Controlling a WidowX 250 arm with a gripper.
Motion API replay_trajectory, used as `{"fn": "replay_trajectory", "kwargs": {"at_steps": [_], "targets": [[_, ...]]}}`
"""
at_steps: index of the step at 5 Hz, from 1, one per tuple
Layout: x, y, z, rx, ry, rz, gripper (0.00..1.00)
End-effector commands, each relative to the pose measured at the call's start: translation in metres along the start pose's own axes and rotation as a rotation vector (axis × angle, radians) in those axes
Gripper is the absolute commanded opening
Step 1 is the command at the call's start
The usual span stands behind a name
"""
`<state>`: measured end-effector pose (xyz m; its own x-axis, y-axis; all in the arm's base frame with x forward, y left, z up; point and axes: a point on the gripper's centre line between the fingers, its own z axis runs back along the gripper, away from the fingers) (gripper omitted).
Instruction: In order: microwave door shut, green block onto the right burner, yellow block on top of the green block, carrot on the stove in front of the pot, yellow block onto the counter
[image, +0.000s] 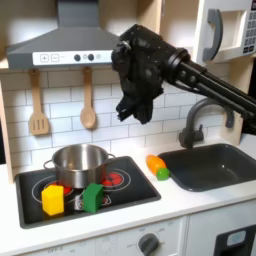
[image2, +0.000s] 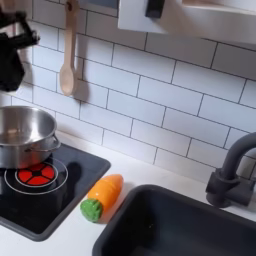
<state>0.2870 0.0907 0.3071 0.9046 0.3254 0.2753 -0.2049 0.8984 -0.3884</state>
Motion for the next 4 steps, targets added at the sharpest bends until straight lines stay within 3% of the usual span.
{"fn": "replay_trajectory", "kwargs": {"at_steps": [1,3,4], "targets": [[-0.044,0.004,0.0,0.035,0.111,-0.054,0.0],[-0.072,0.0,-0.003,-0.032,0.206,-0.208,0.0],[-0.082,0.001,-0.002,-0.016,0.236,-0.3,0.0]]}}
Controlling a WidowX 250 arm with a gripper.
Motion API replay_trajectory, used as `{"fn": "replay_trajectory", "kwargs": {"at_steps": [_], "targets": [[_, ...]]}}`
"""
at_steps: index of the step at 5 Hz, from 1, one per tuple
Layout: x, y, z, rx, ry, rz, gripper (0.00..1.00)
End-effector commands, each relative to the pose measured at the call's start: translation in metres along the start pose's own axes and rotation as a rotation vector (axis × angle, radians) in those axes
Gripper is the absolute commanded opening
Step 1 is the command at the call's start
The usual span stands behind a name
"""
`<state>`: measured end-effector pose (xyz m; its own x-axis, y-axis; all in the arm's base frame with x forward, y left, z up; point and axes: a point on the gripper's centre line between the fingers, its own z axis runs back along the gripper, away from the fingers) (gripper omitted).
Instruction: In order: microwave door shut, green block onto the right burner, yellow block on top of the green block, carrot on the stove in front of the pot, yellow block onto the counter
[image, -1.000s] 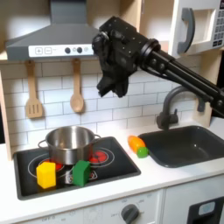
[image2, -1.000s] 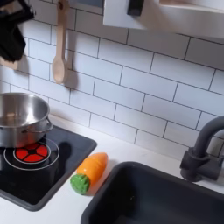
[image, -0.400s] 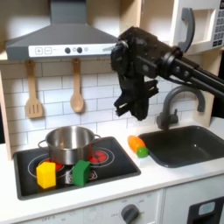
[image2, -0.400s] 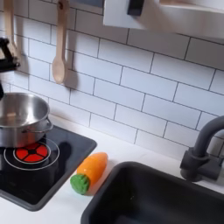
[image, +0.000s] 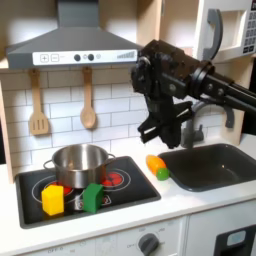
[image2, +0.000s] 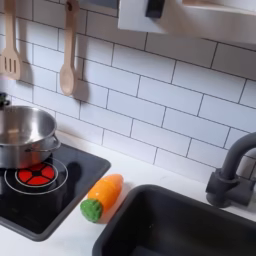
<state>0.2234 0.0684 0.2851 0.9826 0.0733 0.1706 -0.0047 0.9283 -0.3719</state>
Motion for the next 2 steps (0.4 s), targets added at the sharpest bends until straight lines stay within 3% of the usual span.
{"fn": "replay_trajectory", "kwargs": {"at_steps": [1,2], "targets": [[-0.023,-0.009,-0.004,0.118,0.041,-0.177,0.0],[-0.037,-0.02,0.0,0.253,0.03,-0.227,0.0]]}}
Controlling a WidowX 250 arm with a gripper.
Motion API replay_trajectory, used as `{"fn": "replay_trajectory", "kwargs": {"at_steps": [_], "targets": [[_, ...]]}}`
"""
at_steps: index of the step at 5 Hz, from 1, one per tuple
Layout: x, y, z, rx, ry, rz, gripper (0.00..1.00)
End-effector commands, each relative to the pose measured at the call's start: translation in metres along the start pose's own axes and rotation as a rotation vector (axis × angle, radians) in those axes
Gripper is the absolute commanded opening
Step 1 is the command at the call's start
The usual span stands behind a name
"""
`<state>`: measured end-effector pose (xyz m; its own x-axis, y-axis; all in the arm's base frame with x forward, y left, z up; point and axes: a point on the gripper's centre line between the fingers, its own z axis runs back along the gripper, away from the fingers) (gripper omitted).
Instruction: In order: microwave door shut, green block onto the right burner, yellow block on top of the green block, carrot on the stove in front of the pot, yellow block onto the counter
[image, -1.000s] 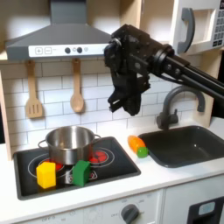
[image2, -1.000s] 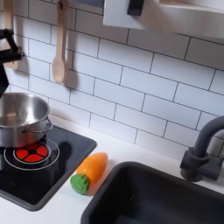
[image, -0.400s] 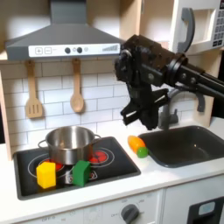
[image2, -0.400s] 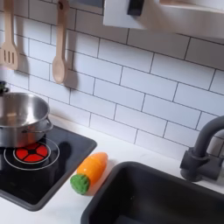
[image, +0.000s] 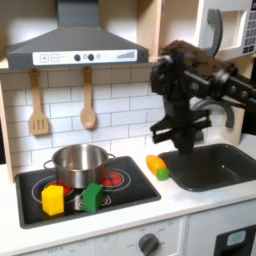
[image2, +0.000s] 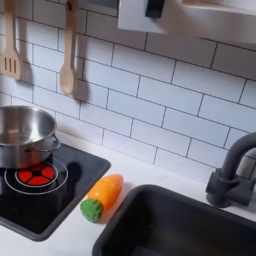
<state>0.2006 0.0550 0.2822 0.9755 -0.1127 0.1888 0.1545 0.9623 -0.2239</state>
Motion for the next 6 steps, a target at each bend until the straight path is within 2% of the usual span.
{"fn": "replay_trajectory", "kwargs": {"at_steps": [1,2,3,4,5,6], "targets": [[-0.023,-0.028,0.004,0.161,-0.024,-0.087,0.0],[-0.025,-0.036,-0.003,0.164,-0.026,-0.088,0.0],[-0.023,-0.034,-0.009,0.149,-0.012,-0.063,0.0],[-0.021,-0.029,-0.009,0.144,-0.017,-0.038,0.98],[-0.021,-0.029,-0.009,0.14,-0.015,-0.035,1.0],[-0.022,-0.028,-0.007,0.121,-0.029,-0.028,1.0]]}}
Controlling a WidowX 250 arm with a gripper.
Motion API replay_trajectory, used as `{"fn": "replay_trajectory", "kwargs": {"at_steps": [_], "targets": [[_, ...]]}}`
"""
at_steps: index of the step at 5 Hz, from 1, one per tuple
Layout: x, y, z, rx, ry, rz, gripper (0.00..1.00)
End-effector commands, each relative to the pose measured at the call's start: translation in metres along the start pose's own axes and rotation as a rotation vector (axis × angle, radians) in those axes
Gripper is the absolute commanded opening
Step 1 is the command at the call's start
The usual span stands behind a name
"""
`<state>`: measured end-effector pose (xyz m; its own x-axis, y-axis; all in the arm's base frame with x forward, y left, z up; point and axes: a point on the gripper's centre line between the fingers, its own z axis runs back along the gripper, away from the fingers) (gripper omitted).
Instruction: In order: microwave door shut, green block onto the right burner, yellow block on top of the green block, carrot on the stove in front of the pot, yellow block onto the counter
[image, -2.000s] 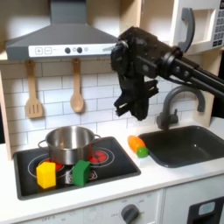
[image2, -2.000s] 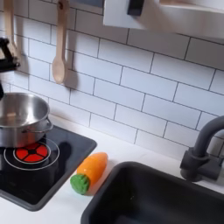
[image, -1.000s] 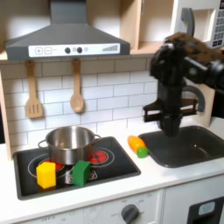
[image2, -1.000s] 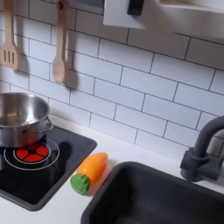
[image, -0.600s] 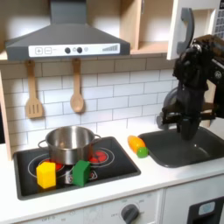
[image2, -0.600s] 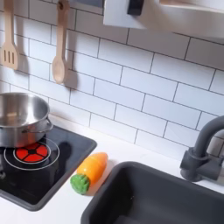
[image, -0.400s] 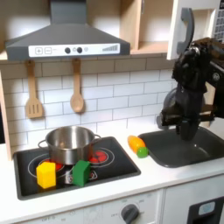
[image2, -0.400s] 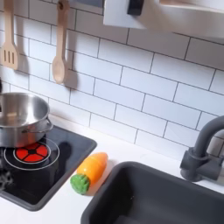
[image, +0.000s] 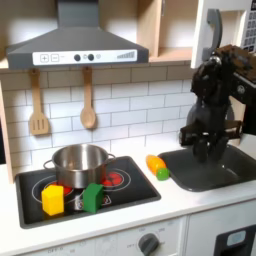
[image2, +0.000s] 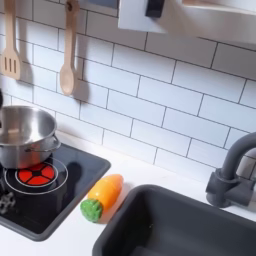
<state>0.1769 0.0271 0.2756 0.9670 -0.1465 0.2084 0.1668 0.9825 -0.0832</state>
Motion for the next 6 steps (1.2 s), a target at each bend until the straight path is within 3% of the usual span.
{"fn": "replay_trajectory", "kwargs": {"at_steps": [1,2,4,6], "targets": [[-0.002,0.002,0.005,-0.062,-0.057,0.024,1.0],[-0.002,0.002,0.011,-0.098,-0.145,0.02,1.0],[0.003,-0.008,0.006,-0.032,-0.113,-0.029,1.0],[0.007,-0.012,-0.005,-0.019,-0.042,-0.051,1.0]]}}
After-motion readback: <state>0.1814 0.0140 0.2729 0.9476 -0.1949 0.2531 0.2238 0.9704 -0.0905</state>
